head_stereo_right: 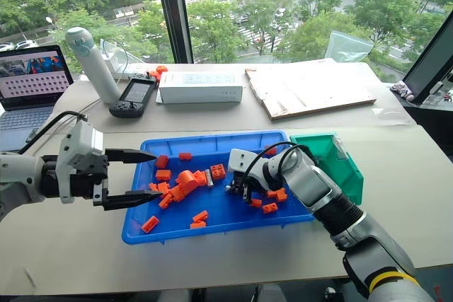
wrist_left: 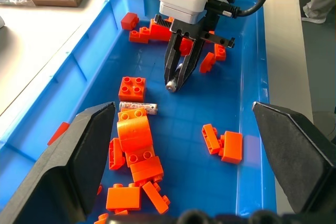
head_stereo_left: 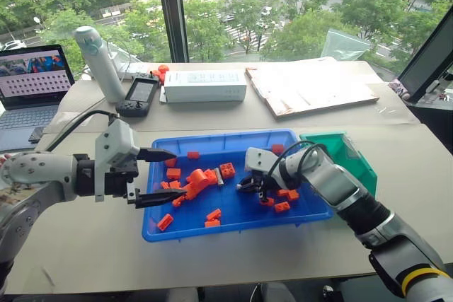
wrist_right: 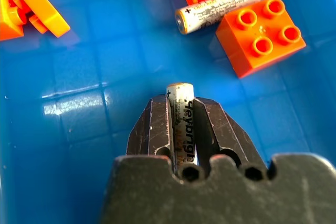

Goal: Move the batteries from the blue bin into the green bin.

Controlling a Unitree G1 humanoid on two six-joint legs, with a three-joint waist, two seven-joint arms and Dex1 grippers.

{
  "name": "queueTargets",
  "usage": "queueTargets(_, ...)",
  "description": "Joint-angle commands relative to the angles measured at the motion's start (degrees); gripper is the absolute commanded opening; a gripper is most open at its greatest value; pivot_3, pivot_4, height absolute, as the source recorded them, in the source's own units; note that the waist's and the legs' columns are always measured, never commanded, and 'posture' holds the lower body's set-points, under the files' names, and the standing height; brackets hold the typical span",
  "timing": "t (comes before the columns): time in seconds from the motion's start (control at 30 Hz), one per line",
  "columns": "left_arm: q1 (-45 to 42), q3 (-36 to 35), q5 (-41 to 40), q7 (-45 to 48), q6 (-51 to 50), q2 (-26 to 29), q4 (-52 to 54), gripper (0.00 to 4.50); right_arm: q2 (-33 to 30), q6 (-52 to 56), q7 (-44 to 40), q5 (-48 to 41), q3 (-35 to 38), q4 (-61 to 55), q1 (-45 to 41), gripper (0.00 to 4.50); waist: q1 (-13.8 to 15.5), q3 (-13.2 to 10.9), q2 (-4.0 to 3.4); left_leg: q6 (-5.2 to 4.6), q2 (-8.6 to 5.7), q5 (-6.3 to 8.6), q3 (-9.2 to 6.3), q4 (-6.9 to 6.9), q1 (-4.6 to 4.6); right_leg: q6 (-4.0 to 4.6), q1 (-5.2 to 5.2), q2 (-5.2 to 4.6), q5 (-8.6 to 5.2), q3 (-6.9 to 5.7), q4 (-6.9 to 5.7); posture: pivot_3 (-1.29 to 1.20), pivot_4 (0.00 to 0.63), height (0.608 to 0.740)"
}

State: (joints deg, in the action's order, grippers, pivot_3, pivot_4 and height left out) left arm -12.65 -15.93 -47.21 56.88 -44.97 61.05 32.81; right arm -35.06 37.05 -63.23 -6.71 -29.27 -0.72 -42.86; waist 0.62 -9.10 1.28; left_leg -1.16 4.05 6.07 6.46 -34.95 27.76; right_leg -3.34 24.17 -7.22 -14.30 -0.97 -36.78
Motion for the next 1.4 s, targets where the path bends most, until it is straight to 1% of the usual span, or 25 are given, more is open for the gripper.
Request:
queueTargets(0.03, -1.80, -0.66, -1.83, -0.08, 0.80, -1.18, 0.18, 4.50, -2.99, 8.39, -2.69, -7.76, 9.95, -7.34, -2.26, 0.26, 0.02, 0.00, 0.00, 0.00, 0.00, 0.00, 0.00, 0.00, 0.00, 0.00, -0.01, 0.00, 0.00, 0.00, 0.00, 0.00, 0.150, 0.733)
queueTargets(0.1, -3.41, -0.94, -4.03, -0.40, 0.41, -2.61, 0.09, 4.50, -6.43, 11.14, -2.89, -9.74, 15.23, -7.12, -4.16, 0.26, 0.05, 0.00, 0.00, 0.00, 0.00, 0.00, -0.01, -0.01, 0.00, 0.00, -0.04, 0.00, 0.00, 0.00, -0.01, 0.00, 0.150, 0.733)
queueTargets(0.17, -4.74, -0.87, -5.36, -0.57, 0.21, -3.62, -0.07, 4.50, -9.92, 11.71, -2.81, -9.73, 17.89, -5.86, -5.31, 0.26, 0.19, -0.01, 0.01, 0.00, 0.00, 0.00, -0.03, -0.04, 0.00, -0.01, -0.03, 0.00, 0.00, -0.02, 0.00, 0.00, 0.150, 0.733)
queueTargets(0.23, -6.99, -0.17, -6.76, -0.66, 0.32, -4.98, -0.97, 4.50, -15.21, 10.05, -2.66, -7.53, 19.87, -2.36, -6.30, 0.26, 0.43, -0.01, 0.02, -0.01, -0.01, 0.00, -0.04, -0.05, 0.00, 0.00, -0.04, 0.00, 0.00, -0.03, 0.03, 0.00, 0.150, 0.733)
queueTargets(0.33, -10.20, 1.34, -7.60, -0.49, 0.58, -6.70, -2.57, 4.50, -20.29, 7.80, -1.99, -5.02, 21.00, 2.02, -6.35, 0.26, 0.47, -0.02, 0.04, -0.01, -0.01, 0.01, -0.05, -0.07, 0.00, 0.08, -0.06, -0.01, -0.05, -0.04, 0.07, 0.00, 0.150, 0.733)
queueTargets(0.43, -13.21, 3.10, -7.51, 0.03, 0.99, -8.23, -4.35, 4.50, -23.60, 6.48, -1.77, -3.29, 21.33, 4.79, -4.72, 0.26, 0.11, -0.03, 0.05, -0.02, -0.01, 0.01, -0.03, -0.05, 0.00, 0.00, -0.11, 0.00, 0.00, 0.01, 0.04, 0.00, 0.150, 0.733)
queueTargets(0.5, -14.63, 4.17, -7.01, 0.43, 1.21, -8.89, -5.26, 4.50, -23.97, 8.43, -1.72, -4.77, 22.81, 5.03, -3.04, 0.26, -0.01, -0.03, 0.06, -0.05, -0.03, -0.02, -0.03, -0.03, 0.00, -0.01, -0.23, 0.01, 0.00, 0.05, 0.01, 0.00, 0.150, 0.733)
queueTargets(0.57, -15.36, 4.99, -6.24, 0.78, 1.43, -9.23, -5.91, 4.50, -24.76, 7.89, -0.67, -3.41, 22.31, 5.27, -0.48, 0.26, -0.15, -0.04, 0.07, -0.33, -0.02, -0.19, -0.01, -0.04, 0.00, -0.03, -0.21, 0.05, 0.00, 0.13, -0.02, 0.00, 0.150, 0.733)
queueTargets(0.6, -15.50, 5.19, -6.08, 0.94, 1.52, -9.29, -6.04, 4.50, -24.44, 8.19, 0.02, -3.39, 22.60, 5.47, 0.46, 0.26, -0.16, -0.04, 0.07, -0.47, -0.02, -0.28, -0.01, -0.02, 0.00, -0.03, -0.21, 0.05, 0.00, 0.15, -0.04, 0.00, 0.150, 0.733)
queueTargets(0.7, -15.82, 5.59, -5.79, 1.36, 1.69, -9.30, -6.49, 4.50, -23.97, 7.73, 2.02, -1.90, 22.08, 6.78, 2.46, 0.26, -0.11, -0.06, 0.09, -0.48, -0.02, -0.28, 0.00, -0.03, 0.00, -0.04, -0.17, 0.07, 0.00, 0.17, -0.07, 0.00, 0.150, 0.733)
queueTargets(0.77, -15.83, 5.66, -5.42, 1.55, 1.74, -9.24, -6.65, 4.50, -23.88, 7.22, 2.85, -1.06, 21.61, 7.77, 2.92, 1.29, -0.06, -0.06, 0.09, -0.45, -0.02, -0.26, -0.01, -0.06, 0.00, -0.04, -0.19, 0.07, 0.00, 0.17, -0.06, 0.00, 0.150, 0.733)
queueTargets(0.8, -15.64, 5.46, -5.35, 1.63, 1.70, -9.09, -6.62, 4.50, -23.77, 6.94, 2.92, -0.96, 21.58, 7.99, 2.80, 1.45, -0.07, -0.06, 0.09, -0.43, -0.02, -0.25, -0.01, -0.06, 0.00, -0.04, -0.19, 0.07, 0.00, 0.17, -0.05, 0.00, 0.150, 0.733)
queueTargets(0.83, -15.26, 5.17, -5.08, 1.64, 1.64, -8.71, -6.55, 4.50, -23.17, 6.51, 3.12, -1.13, 21.85, 8.40, 2.06, 1.78, -0.07, -0.06, 0.09, -0.41, -0.02, -0.24, -0.01, -0.06, 0.00, -0.04, -0.20, 0.07, 0.00, 0.17, -0.05, 0.00, 0.150, 0.733)
queueTargets(0.87, -14.91, 4.93, -4.79, 1.61, 1.56, -8.36, -6.47, 4.50, -22.65, 6.19, 3.34, -1.12, 22.04, 8.80, 1.22, 2.01, -0.08, -0.06, 0.09, -0.39, -0.02, -0.23, -0.01, -0.07, 0.00, -0.04, -0.19, 0.07, 0.00, 0.17, -0.04, 0.00, 0.150, 0.733)
queueTargets(0.9, -14.55, 4.70, -4.46, 1.56, 1.48, -8.03, -6.40, 4.50, -22.27, 5.67, 3.60, -0.80, 22.04, 9.16, 0.38, 2.48, -0.08, -0.06, 0.09, -0.38, -0.02, -0.22, -0.02, -0.08, 0.00, -0.04, -0.20, 0.07, 0.00, 0.16, -0.04, 0.00, 0.150, 0.733)
queueTargets(0.97, -13.50, 4.63, -2.67, 1.05, 1.33, -6.81, -6.45, 4.50, -21.22, 4.20, 3.82, -0.21, 21.75, 9.29, -2.12, 3.17, -0.12, -0.07, 0.08, -0.14, -0.02, -0.08, -0.02, -0.09, 0.00, -0.05, -0.19, 0.07, 0.00, 0.17, -0.05, 0.00, 0.150, 0.733)
queueTargets(1.0, -12.56, 4.49, -1.80, 1.23, 1.50, -5.97, -6.31, 4.50, -20.21, 4.09, 3.32, -0.84, 21.75, 8.57, -3.55, 3.41, -0.22, -0.08, 0.07, -0.14, -0.02, -0.08, -0.02, -0.09, 0.00, -0.05, -0.18, 0.07, 0.01, 0.17, -0.05, 0.00, 0.150, 0.733)
queueTargets(1.1, -9.67, 4.08, 0.49, 1.89, 1.79, -3.25, -5.77, 4.50, -16.57, 4.63, 0.05, -4.84, 21.66, 4.42, -6.23, 3.41, -0.51, -0.08, 0.07, -0.14, -0.01, -0.09, -0.01, -0.03, 0.00, -0.04, -0.15, 0.08, 0.00, 0.18, -0.06, 0.00, 0.150, 0.733)
queueTargets(1.2, -6.06, 3.59, 4.34, 1.54, 2.67, -0.37, -5.89, 4.50, -11.17, 4.64, -3.17, -8.37, 19.24, -0.69, -7.54, 3.41, -0.99, -0.08, 0.07, -0.15, 0.01, -0.09, -0.02, 0.05, 0.00, -0.03, -0.13, 0.11, -0.01, 0.19, -0.07, 0.00, 0.150, 0.733)
queueTargets(1.27, -3.61, 2.70, 5.97, 1.77, 3.14, 0.90, -5.53, 4.50, -7.17, 3.75, -3.57, -8.58, 17.10, -0.46, -8.12, 3.41, -1.07, -0.08, 0.08, -0.15, 0.02, -0.09, -0.04, 0.04, 0.00, -0.02, -0.13, 0.13, -0.01, 0.14, -0.10, 0.00, 0.150, 0.733)
queueTargets(1.33, -1.71, 1.69, 6.43, 2.00, 3.13, 1.49, -4.83, 4.50, -4.32, 1.55, -3.55, -6.98, 14.58, 1.53, -8.56, 3.41, -0.97, -0.10, 0.07, -0.09, 0.03, -0.06, -0.03, 0.02, 0.00, -0.02, -0.12, 0.12, -0.01, 0.15, -0.09, 0.00, 0.150, 0.733)
queueTargets(1.4, -0.08, 0.32, 6.22, 1.91, 2.64, 1.87, -3.64, 4.50, -0.19, 0.66, -4.57, -8.22, 13.47, 4.76, -8.97, 3.41, -0.55, -0.11, 0.08, -0.03, 0.02, -0.02, -0.05, -0.02, 0.00, -0.03, -0.01, 0.12, -0.01, 0.06, -0.06, 0.00, 0.150, 0.733)
